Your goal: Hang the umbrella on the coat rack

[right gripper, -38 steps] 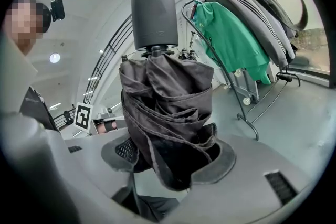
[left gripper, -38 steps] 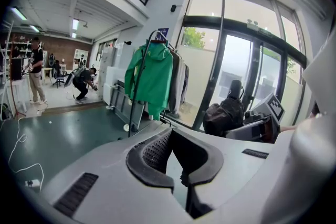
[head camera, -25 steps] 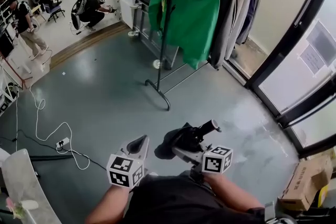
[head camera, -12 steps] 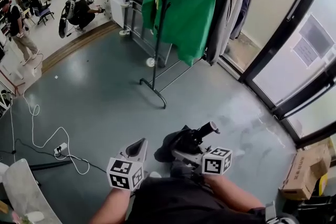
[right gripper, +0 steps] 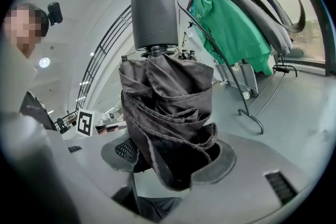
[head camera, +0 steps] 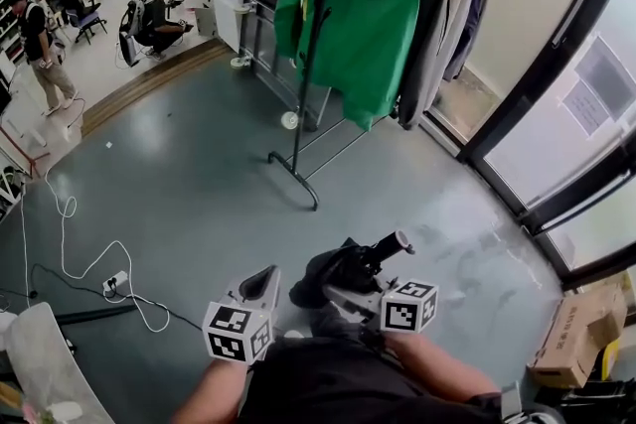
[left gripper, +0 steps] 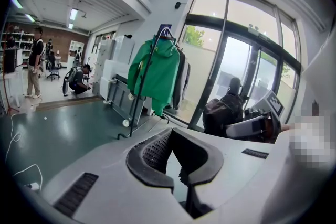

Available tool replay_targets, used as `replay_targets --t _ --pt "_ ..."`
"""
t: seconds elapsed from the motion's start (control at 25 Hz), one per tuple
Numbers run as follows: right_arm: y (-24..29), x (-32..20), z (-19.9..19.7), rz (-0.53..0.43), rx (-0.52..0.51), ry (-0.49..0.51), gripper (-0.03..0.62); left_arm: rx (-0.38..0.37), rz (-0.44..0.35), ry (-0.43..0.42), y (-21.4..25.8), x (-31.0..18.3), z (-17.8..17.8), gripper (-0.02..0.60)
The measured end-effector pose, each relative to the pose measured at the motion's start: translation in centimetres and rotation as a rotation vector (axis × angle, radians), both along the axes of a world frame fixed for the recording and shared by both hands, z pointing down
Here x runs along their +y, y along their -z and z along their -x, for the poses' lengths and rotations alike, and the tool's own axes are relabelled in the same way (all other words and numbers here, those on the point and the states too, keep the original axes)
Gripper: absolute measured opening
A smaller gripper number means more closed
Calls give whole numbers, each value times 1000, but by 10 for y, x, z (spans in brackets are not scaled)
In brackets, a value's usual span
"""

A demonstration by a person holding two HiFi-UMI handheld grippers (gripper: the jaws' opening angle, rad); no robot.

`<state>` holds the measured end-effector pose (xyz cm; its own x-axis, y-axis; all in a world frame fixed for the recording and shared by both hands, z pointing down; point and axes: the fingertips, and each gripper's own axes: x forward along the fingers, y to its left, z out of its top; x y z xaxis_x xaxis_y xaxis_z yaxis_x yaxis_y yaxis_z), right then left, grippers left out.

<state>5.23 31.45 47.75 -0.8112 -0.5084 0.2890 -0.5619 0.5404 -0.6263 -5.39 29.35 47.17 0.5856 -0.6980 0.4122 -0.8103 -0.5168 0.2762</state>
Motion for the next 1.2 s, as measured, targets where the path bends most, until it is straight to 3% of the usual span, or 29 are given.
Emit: replay_targets --t 0.2,0.64,1.2 --pt "4 -30 2 -8 -14 20 249 -19 -5 22 6 -30 3 15" --pt "-1 -125 -27 10 -8 31 249 -42 -7 12 15 -125 -30 15" --pt "8 -232 -67 -9 -16 110 249 -83 -6 85 24 -233 -66 15"
